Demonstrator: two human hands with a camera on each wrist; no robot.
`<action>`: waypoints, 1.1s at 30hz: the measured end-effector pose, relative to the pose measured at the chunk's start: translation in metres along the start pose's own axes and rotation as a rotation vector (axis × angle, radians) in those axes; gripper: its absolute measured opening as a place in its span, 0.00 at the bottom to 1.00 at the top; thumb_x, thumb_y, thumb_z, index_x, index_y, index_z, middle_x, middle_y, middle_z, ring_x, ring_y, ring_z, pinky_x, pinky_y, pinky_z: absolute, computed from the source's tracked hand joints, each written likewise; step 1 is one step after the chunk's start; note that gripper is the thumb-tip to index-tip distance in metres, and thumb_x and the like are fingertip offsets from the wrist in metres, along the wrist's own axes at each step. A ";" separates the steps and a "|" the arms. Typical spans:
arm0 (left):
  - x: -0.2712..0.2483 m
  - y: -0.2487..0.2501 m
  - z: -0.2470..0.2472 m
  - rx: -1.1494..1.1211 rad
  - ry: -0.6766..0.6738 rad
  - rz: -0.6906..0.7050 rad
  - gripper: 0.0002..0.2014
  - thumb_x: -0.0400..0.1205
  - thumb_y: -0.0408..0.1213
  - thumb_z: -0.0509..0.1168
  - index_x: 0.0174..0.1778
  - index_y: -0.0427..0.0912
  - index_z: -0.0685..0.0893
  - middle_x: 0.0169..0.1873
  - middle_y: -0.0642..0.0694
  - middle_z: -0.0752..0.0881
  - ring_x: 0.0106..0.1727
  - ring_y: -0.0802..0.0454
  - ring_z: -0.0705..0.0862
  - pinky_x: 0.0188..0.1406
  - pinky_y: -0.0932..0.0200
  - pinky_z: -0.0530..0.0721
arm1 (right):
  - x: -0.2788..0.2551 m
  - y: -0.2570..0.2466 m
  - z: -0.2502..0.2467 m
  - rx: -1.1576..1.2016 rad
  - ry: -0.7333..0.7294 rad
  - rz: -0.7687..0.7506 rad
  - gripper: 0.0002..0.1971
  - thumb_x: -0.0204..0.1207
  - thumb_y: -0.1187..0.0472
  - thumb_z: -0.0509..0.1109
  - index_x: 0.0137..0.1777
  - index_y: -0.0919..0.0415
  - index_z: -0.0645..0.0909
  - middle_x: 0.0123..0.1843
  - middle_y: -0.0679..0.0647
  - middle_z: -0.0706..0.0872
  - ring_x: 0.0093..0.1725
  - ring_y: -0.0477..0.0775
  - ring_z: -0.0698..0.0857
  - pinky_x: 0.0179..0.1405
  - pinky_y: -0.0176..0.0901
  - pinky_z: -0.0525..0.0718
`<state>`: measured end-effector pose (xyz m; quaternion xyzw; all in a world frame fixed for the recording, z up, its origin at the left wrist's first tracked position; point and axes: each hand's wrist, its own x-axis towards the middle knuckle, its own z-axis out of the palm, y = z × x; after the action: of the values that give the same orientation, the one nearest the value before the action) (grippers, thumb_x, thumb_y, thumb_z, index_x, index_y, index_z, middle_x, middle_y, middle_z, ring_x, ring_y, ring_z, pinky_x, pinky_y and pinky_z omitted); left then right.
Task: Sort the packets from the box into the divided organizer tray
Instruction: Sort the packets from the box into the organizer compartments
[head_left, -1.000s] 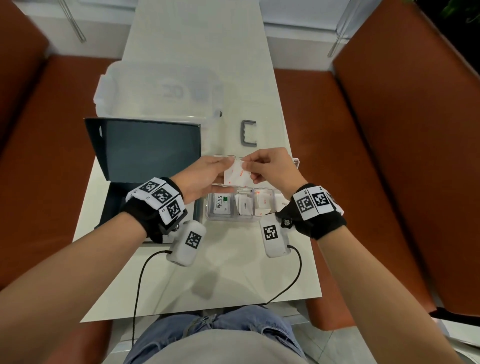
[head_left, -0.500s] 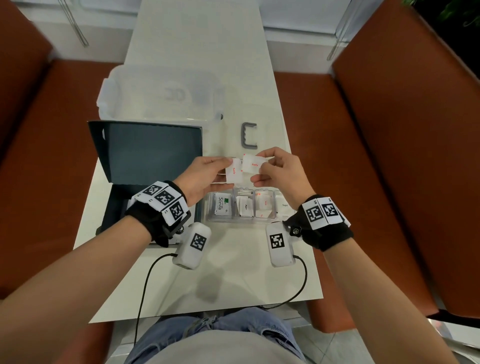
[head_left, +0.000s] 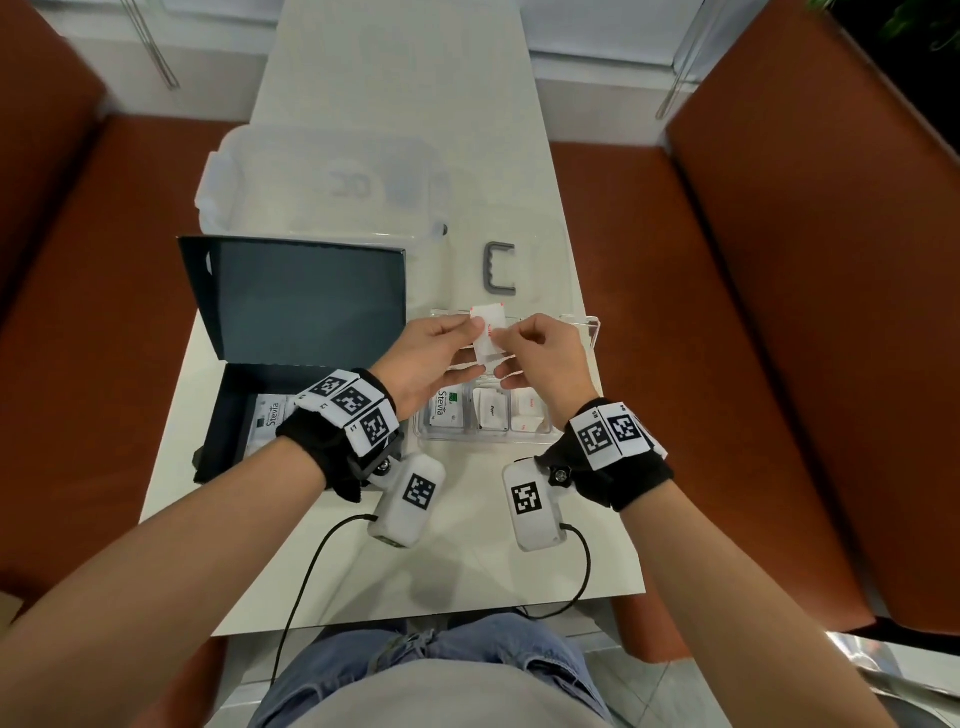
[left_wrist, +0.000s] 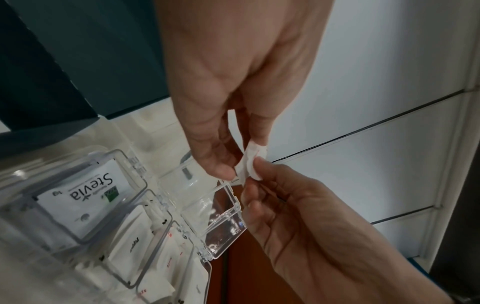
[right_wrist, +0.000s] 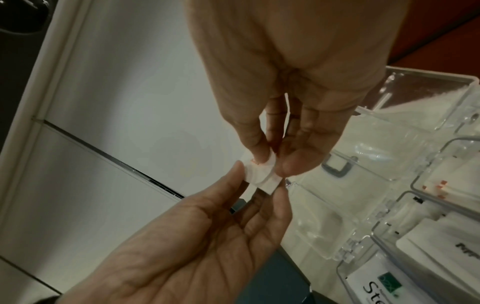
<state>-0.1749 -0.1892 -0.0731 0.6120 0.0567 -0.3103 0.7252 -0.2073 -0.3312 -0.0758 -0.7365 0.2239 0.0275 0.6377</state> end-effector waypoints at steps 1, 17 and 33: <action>0.000 0.000 0.001 0.014 -0.002 0.009 0.14 0.86 0.37 0.63 0.63 0.34 0.84 0.52 0.43 0.86 0.47 0.52 0.85 0.50 0.61 0.88 | 0.001 0.001 -0.001 -0.030 0.000 -0.017 0.07 0.75 0.61 0.74 0.42 0.64 0.81 0.35 0.56 0.86 0.26 0.50 0.85 0.29 0.42 0.86; 0.020 -0.020 0.032 0.820 -0.048 0.247 0.14 0.85 0.34 0.64 0.65 0.38 0.86 0.58 0.37 0.88 0.57 0.42 0.86 0.62 0.56 0.80 | 0.021 0.003 -0.062 -0.591 -0.221 -0.210 0.04 0.73 0.61 0.76 0.47 0.56 0.89 0.35 0.42 0.87 0.31 0.29 0.82 0.32 0.19 0.76; 0.044 -0.062 0.045 1.596 -0.073 0.258 0.02 0.77 0.45 0.72 0.43 0.53 0.89 0.57 0.48 0.75 0.63 0.45 0.71 0.61 0.46 0.69 | 0.000 0.075 -0.067 -0.750 -0.168 -0.249 0.06 0.76 0.67 0.72 0.50 0.66 0.87 0.46 0.57 0.90 0.46 0.53 0.85 0.51 0.36 0.79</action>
<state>-0.1856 -0.2510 -0.1352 0.9363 -0.2768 -0.1910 0.1013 -0.2513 -0.4014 -0.1325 -0.9348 0.0543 0.0901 0.3392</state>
